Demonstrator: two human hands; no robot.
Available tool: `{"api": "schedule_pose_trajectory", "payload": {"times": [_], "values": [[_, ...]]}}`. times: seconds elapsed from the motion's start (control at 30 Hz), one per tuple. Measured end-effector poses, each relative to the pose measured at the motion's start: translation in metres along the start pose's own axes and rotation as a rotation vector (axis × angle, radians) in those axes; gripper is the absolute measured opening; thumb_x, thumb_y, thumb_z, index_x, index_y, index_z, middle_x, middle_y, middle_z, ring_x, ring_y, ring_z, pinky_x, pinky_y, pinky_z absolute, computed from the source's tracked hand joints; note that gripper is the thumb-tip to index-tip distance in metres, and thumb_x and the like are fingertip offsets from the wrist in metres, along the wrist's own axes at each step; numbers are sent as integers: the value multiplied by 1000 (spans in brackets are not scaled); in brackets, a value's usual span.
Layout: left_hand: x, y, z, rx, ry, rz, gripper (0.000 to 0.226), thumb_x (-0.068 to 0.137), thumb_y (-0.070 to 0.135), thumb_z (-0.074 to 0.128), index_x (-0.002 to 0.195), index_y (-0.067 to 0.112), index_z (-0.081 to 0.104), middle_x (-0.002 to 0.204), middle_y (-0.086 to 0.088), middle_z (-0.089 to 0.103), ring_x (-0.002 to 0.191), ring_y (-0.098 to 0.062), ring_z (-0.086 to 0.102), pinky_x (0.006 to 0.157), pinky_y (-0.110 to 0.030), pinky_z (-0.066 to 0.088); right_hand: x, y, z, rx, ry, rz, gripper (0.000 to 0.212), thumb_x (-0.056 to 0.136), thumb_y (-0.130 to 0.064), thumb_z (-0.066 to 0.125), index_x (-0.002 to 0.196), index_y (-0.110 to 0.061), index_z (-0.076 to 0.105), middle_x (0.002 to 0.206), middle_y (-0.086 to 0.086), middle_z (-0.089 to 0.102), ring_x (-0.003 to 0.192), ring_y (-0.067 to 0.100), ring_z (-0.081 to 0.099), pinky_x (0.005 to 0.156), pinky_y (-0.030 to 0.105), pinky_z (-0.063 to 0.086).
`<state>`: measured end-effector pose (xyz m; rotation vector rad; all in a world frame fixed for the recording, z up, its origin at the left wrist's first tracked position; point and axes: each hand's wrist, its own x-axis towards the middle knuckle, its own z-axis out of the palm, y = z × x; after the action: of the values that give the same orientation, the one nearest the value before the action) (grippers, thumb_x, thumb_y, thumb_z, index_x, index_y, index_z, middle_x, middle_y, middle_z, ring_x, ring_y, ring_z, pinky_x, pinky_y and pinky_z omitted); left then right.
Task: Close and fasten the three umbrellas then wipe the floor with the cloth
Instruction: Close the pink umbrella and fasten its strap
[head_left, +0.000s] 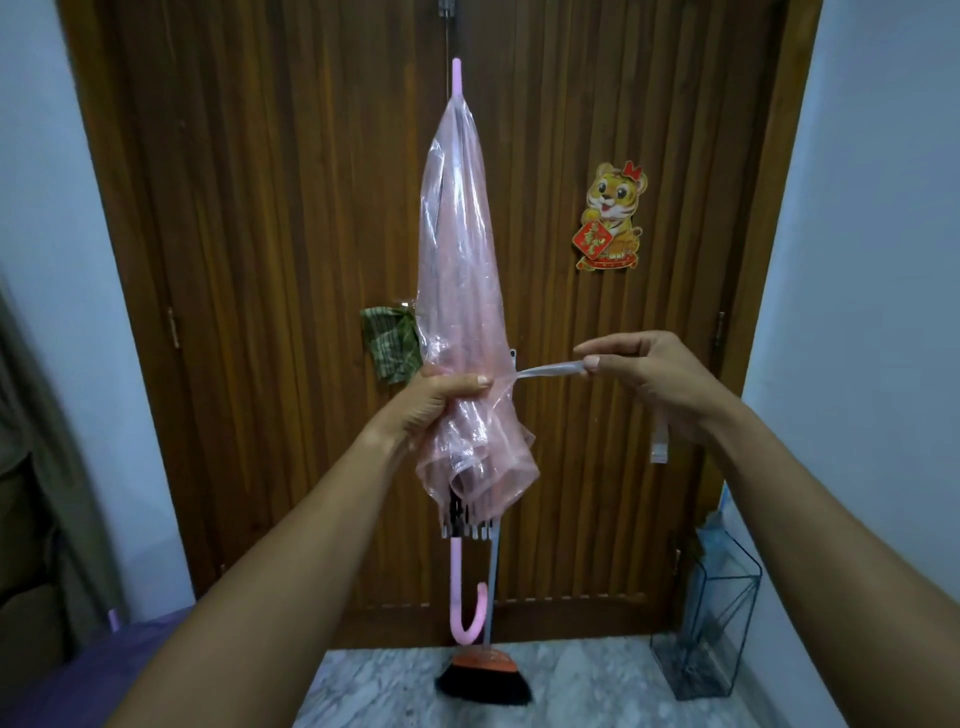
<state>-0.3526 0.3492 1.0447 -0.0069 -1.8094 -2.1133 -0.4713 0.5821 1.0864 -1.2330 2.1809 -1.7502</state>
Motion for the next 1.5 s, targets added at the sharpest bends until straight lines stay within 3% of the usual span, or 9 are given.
{"api": "schedule_pose_trajectory", "payload": {"times": [0.17, 0.33, 0.57, 0.77, 0.93, 1.03, 1.3, 1.43, 1.5], "values": [[-3, 1, -6, 3, 35, -5, 26, 88, 1, 66, 112, 10, 63, 93, -7, 73, 87, -25, 72, 86, -42, 60, 2, -6, -11, -33, 11, -57, 16, 87, -17, 73, 102, -17, 75, 103, -2, 76, 103, 5, 68, 84, 22, 47], [1, 2, -5, 13, 83, 9, 22, 88, -4, 64, 106, 9, 64, 91, -9, 72, 86, -28, 71, 85, -43, 60, 1, -6, -9, -19, 3, -82, 16, 87, -14, 72, 103, -16, 75, 104, -5, 75, 98, -3, 68, 81, 19, 46], [14, -5, -2, 138, 270, 39, 61, 71, 1, 76, 125, 11, 51, 124, -21, 62, 109, -38, 67, 94, -53, 57, -3, -18, -5, -15, -72, -115, 21, 88, -13, 71, 108, -18, 73, 97, 0, 76, 79, 6, 66, 62, 16, 51], [13, -3, -6, 61, 185, 34, 32, 85, -5, 63, 114, 7, 61, 103, -14, 65, 94, -30, 68, 84, -42, 61, -1, -16, -7, -292, 64, -98, 19, 90, -8, 69, 106, -17, 75, 99, -5, 74, 95, 6, 70, 79, 22, 56], [11, -2, -7, 42, 137, 11, 18, 88, -5, 59, 101, 7, 62, 93, -11, 63, 85, -27, 65, 86, -42, 56, 3, -4, -1, -398, 164, -79, 23, 96, -4, 58, 84, -16, 74, 90, 3, 74, 77, 16, 73, 73, 34, 63], [13, -4, -6, 81, 116, 5, 32, 87, -6, 60, 117, 4, 60, 104, -14, 63, 97, -31, 65, 95, -48, 55, 5, 0, 2, -330, 138, -38, 28, 98, -3, 53, 81, -13, 71, 91, 5, 74, 79, 21, 74, 68, 33, 63], [18, -7, -5, 149, 201, 50, 62, 76, -4, 68, 134, 10, 50, 118, -16, 63, 102, -32, 68, 83, -40, 61, 1, -4, 1, -115, 67, -21, 19, 98, -13, 58, 97, -9, 77, 100, 2, 74, 91, 28, 60, 66, 21, 45], [24, -8, -5, 170, 254, 93, 71, 79, -8, 66, 140, 16, 39, 123, -13, 59, 107, -29, 67, 76, -30, 60, -3, -10, -2, -101, 27, -90, 18, 94, -6, 63, 102, -17, 76, 104, -5, 76, 90, -2, 70, 73, 16, 51], [28, -9, -4, 193, 277, 112, 73, 79, -7, 66, 141, 17, 38, 124, -11, 59, 107, -27, 67, 74, -27, 60, -4, -16, -1, -88, 24, -137, 17, 91, -5, 67, 102, -15, 76, 102, -3, 76, 90, -1, 71, 76, 19, 56]]}}
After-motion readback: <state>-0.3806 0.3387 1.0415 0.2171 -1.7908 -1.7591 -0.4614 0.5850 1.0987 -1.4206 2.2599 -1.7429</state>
